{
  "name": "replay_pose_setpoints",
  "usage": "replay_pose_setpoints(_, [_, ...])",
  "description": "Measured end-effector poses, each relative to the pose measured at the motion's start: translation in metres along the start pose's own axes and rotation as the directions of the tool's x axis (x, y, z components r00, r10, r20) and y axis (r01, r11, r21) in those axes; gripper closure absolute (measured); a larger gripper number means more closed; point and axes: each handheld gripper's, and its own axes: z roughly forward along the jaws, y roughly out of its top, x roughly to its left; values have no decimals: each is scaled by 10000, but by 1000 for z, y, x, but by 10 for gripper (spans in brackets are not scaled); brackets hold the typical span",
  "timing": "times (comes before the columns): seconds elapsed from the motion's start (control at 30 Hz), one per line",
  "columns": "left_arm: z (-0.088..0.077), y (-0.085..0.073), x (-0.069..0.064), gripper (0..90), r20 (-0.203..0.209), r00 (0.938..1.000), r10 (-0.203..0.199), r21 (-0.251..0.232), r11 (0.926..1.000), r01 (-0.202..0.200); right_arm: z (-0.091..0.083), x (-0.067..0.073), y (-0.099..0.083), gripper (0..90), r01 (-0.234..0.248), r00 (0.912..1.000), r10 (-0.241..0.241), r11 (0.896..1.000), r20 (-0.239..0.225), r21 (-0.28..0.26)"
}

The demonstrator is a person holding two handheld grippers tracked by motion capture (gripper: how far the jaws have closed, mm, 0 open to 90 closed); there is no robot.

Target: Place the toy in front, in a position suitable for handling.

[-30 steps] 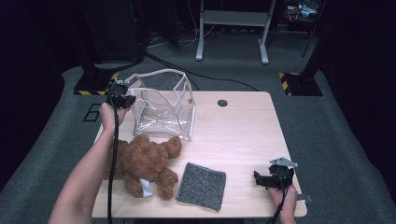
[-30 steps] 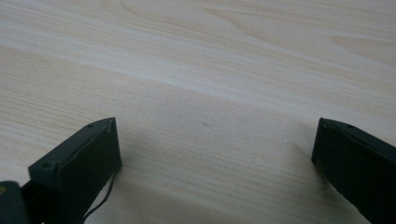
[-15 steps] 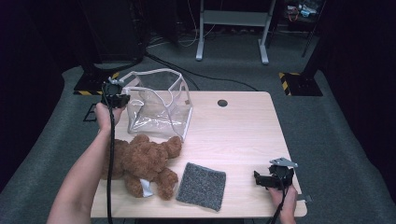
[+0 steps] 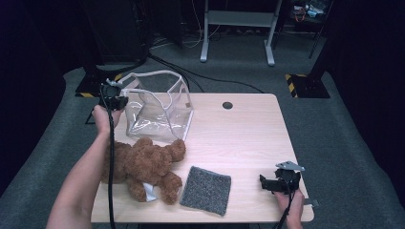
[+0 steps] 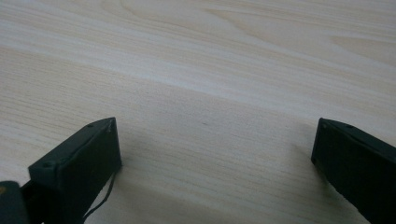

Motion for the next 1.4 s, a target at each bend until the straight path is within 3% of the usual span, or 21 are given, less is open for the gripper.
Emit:
replay_pose_setpoints(0.2, [-2, -3, 8, 853, -320, 9993, -170, 56, 9998, 172, 0, 0, 0, 5, -7, 10000, 7, 10000, 1, 3])
replay_pose_setpoints(0.37, [-6, -5, 12, 815, -287, 9995, -110, 114, 9999, 113, 0, 0, 0, 5, -3, 10000, 3, 10000, 5, 9])
replay_pose_setpoints(0.43, [-7, -5, 12, 675, -274, 9996, -56, 172, 9998, 60, 0, 0, 0, 5, -4, 10000, 4, 10000, 4, 5])
replay_pose_setpoints(0.47, [-8, -6, 11, 675, -279, 9996, 6, 230, 9997, 0, 0, 0, 0, 5, -2, 10000, 2, 10000, 4, 4])
replay_pose_setpoints(0.57, [-20, -8, 7, 471, 45, 9998, 218, 69, 9997, -219, 0, 0, 0, 5, -4, 10000, 4, 10000, 5, 7])
replay_pose_setpoints(0.7, [-34, -7, 4, 304, 310, 9990, 321, -141, 9994, -317, 0, 0, 0, 5, -7, 10000, 7, 10000, 1, 10])
replay_pose_setpoints(0.83, [-43, -2, -1, 229, 375, 9978, 555, -292, 9981, -544, 0, 0, 0, 5, -10, 10000, 10, 10000, 5, 7])
replay_pose_setpoints(1.1, [-56, 10, -16, 142, 925, 9941, 572, -640, 9966, -514, 0, 0, 0, 5, -10, 10000, 10, 10000, 1, 12])
replay_pose_setpoints(1.13, [-57, 16, -23, 133, 1179, 9908, 671, -625, 9962, -601, 0, 0, 0, 5, -9, 10000, 9, 10000, -1, 8])
replay_pose_setpoints(1.23, [-58, 22, -30, 100, 1390, 9874, 754, -696, 9954, -662, 0, 0, 0, 5, -8, 10000, 8, 10000, -2, 8])
replay_pose_setpoints(1.37, [-60, 34, -48, 80, 2015, 9762, 802, -831, 9944, -646, 0, 0, 0, 5, -3, 10000, 3, 10000, -8, 13])
replay_pose_setpoints(1.4, [-61, 37, -53, 80, 2219, 9705, 944, -772, 9939, -790, 0, 0, 0, 5, -3, 10000, 3, 10000, -8, 13])
